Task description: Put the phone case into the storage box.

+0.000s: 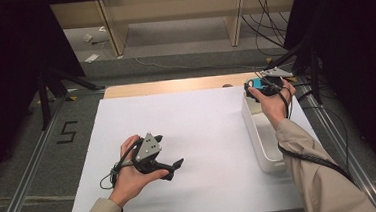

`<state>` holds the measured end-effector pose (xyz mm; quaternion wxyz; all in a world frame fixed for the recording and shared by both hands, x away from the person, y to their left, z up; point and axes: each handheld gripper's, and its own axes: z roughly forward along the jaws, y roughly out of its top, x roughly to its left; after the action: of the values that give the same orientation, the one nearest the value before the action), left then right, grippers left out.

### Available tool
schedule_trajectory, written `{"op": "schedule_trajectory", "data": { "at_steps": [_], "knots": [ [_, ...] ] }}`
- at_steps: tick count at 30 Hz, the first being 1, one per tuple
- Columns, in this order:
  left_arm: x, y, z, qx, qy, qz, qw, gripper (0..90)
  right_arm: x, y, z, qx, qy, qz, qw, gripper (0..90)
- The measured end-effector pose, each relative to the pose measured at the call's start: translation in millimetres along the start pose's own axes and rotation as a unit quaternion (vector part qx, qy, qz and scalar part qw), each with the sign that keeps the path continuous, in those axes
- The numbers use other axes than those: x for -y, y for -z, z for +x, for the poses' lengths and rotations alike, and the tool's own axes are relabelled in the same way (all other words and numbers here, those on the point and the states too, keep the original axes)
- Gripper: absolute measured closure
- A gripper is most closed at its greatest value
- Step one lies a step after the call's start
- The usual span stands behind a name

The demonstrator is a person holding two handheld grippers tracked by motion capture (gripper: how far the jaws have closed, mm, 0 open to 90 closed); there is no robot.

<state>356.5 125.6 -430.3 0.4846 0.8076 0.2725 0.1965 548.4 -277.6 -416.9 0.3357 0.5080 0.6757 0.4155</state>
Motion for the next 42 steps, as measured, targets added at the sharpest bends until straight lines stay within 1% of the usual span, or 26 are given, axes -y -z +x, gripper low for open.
{"op": "schedule_trajectory", "data": {
  "at_steps": [18, 25, 28, 33, 37, 42],
  "knots": [
    [-0.7, -0.3, -0.2, 0.001, -0.002, -0.001, 1.0000, 0.0, 5.3, -7.0, 0.0, 0.002, -0.006, 0.011, 0.9999, 17.4],
    [-0.6, -0.5, -0.2, 0.001, -0.002, 0.000, 1.0000, 0.0, 6.7, -8.3, -1.9, 0.001, -0.017, 0.011, 0.9998, 16.7],
    [-0.9, -0.3, 0.0, 0.001, -0.003, -0.001, 1.0000, 0.0, 7.3, -9.2, -2.0, 0.000, -0.021, 0.012, 0.9997, 14.6],
    [-0.9, -0.1, 0.1, 0.000, -0.003, -0.001, 1.0000, 0.0, 7.6, -10.9, -2.2, -0.010, -0.027, 0.018, 0.9994, 9.9],
    [-0.9, -0.4, 0.0, 0.001, -0.002, -0.001, 1.0000, 0.0, 7.2, -10.9, -2.7, -0.007, -0.029, 0.013, 0.9995, 5.1],
    [-1.0, -0.3, 0.1, 0.001, -0.003, -0.001, 1.0000, 0.0, 6.0, -10.1, -3.9, -0.006, -0.030, 0.010, 0.9995, 2.7]
  ]
}}
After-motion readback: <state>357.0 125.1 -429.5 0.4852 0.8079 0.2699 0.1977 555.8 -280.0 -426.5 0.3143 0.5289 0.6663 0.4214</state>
